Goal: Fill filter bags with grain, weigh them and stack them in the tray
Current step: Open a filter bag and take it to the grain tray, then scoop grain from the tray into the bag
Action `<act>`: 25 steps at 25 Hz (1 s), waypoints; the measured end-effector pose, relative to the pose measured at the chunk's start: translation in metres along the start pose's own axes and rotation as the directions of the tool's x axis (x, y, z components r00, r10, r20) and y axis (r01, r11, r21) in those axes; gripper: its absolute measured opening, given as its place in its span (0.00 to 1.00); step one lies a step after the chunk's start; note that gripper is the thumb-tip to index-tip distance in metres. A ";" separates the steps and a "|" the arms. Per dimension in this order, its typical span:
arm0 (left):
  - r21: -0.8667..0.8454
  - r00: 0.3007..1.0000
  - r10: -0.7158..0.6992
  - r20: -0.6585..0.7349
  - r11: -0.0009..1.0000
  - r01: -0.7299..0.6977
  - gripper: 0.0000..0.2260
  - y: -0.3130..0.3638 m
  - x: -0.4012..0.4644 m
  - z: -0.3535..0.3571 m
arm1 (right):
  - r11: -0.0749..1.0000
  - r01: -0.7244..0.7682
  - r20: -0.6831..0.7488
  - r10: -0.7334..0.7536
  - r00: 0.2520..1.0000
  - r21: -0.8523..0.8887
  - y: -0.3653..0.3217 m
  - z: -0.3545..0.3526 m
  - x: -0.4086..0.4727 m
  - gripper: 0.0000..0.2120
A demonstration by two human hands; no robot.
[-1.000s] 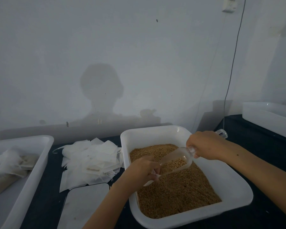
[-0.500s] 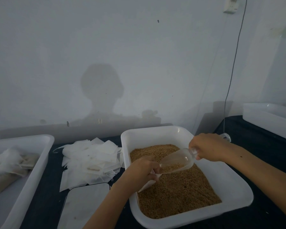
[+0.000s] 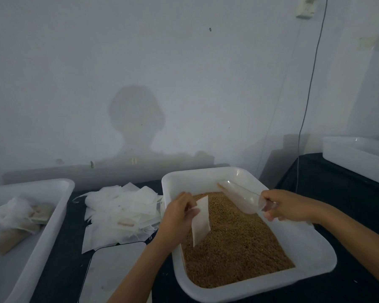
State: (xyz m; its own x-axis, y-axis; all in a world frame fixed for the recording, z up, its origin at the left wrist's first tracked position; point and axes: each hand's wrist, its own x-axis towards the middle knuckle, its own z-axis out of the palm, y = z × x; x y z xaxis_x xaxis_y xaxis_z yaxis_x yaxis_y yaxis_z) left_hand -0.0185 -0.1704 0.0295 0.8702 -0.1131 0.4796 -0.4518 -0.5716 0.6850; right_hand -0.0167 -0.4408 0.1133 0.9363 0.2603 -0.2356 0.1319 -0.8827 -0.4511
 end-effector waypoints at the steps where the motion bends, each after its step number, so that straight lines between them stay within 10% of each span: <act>1: -0.068 0.998 -0.017 -0.055 0.998 0.014 0.12 0.001 0.000 -0.003 | 1.000 -0.020 -0.008 0.020 1.000 0.022 0.004 0.005 0.002 0.05; 16: -0.325 0.995 -0.017 -0.103 0.946 -0.017 0.10 -0.009 -0.037 -0.123 | 0.757 -0.069 -0.088 0.015 0.996 -0.650 -0.029 0.103 0.033 0.13; 20: -0.313 0.999 -0.019 -0.048 0.950 0.003 0.09 -0.026 -0.057 -0.144 | 0.948 0.311 -0.357 -0.316 0.879 -0.074 -0.121 0.104 0.021 0.11; 25: -0.371 0.999 -0.021 -0.036 0.929 0.006 0.08 -0.042 -0.078 -0.162 | 0.713 0.373 -0.148 -0.359 0.921 0.593 -0.209 0.148 0.030 0.12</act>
State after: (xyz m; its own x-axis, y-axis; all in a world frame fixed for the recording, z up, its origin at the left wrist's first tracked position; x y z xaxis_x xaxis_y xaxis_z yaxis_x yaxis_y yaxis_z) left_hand -0.0989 -0.0057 0.0525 0.8720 -0.0719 0.4842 -0.4869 -0.2300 0.8427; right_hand -0.0643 -0.1908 0.0732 0.8636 0.4989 0.0725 0.2506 -0.3000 -0.9204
